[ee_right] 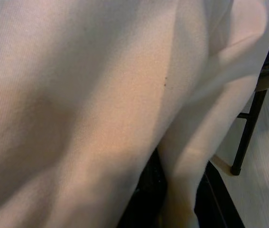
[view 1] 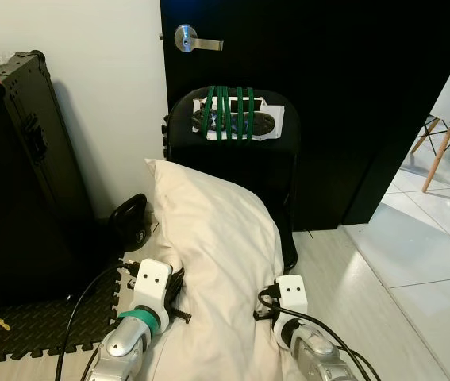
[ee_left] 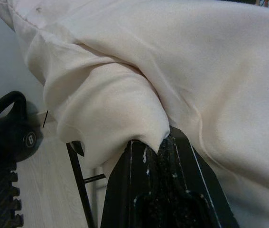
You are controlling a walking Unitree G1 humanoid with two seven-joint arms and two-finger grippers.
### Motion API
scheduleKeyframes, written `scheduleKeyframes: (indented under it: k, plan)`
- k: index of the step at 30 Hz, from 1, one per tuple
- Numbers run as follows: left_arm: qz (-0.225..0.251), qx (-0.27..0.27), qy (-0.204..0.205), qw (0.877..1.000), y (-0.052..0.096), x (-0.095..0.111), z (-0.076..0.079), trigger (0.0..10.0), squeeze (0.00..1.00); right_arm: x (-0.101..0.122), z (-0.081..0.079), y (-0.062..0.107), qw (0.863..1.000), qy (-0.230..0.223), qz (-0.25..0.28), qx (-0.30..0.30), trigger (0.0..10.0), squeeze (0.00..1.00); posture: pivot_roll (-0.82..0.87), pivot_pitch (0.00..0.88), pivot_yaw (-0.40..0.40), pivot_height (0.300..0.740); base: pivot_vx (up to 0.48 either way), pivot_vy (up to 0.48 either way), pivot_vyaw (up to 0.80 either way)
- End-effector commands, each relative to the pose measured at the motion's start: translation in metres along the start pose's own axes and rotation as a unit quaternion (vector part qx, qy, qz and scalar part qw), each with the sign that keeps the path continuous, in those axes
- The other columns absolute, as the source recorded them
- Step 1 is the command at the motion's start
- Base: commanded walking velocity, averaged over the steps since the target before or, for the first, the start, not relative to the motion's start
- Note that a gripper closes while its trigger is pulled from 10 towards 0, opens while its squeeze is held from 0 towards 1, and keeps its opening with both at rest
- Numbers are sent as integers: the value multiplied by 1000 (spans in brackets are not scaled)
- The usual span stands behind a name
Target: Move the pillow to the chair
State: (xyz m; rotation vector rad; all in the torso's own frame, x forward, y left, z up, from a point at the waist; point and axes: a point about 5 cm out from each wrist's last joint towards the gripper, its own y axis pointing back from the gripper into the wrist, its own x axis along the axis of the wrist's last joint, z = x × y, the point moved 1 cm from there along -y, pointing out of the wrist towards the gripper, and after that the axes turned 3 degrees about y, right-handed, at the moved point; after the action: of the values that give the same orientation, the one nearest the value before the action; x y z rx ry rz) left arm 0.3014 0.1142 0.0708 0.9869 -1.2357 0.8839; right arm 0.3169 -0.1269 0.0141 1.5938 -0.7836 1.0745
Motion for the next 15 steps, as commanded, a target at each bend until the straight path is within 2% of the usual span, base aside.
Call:
scheduleKeyframes:
  k: [1,4,11,12,13,14,15]
  plan:
    - [13,-23,-18,999,-1,4,7,10000,0,-4,-2,1,1000,-3,-5,2,10000,0,35,21,25,596,0,0,0]
    - [9,-41,-32,999,-3,3,7,10000,0,0,-2,-2,1000,1,-7,-6,10000,0,31,30,30,596,0,0,0]
    - [15,-49,-32,998,-6,8,5,10000,0,7,0,-5,1000,4,-3,-14,10000,0,31,54,33,596,0,0,0]
    - [27,-76,-27,996,-11,16,6,10000,0,19,5,-9,1000,5,7,-28,10000,0,28,67,35,596,0,0,0]
    - [27,-76,-27,996,-11,16,6,10000,0,19,5,-9,1000,5,7,-28,10000,0,28,67,35,596,0,0,0]
    - [32,-127,-44,990,-15,22,9,10000,0,34,16,-12,998,-1,21,-54,10000,0,24,80,37,596,0,0,0]
    - [32,-127,-44,990,-15,22,9,10000,0,34,16,-12,998,-1,21,-54,10000,0,24,80,37,596,0,0,0]
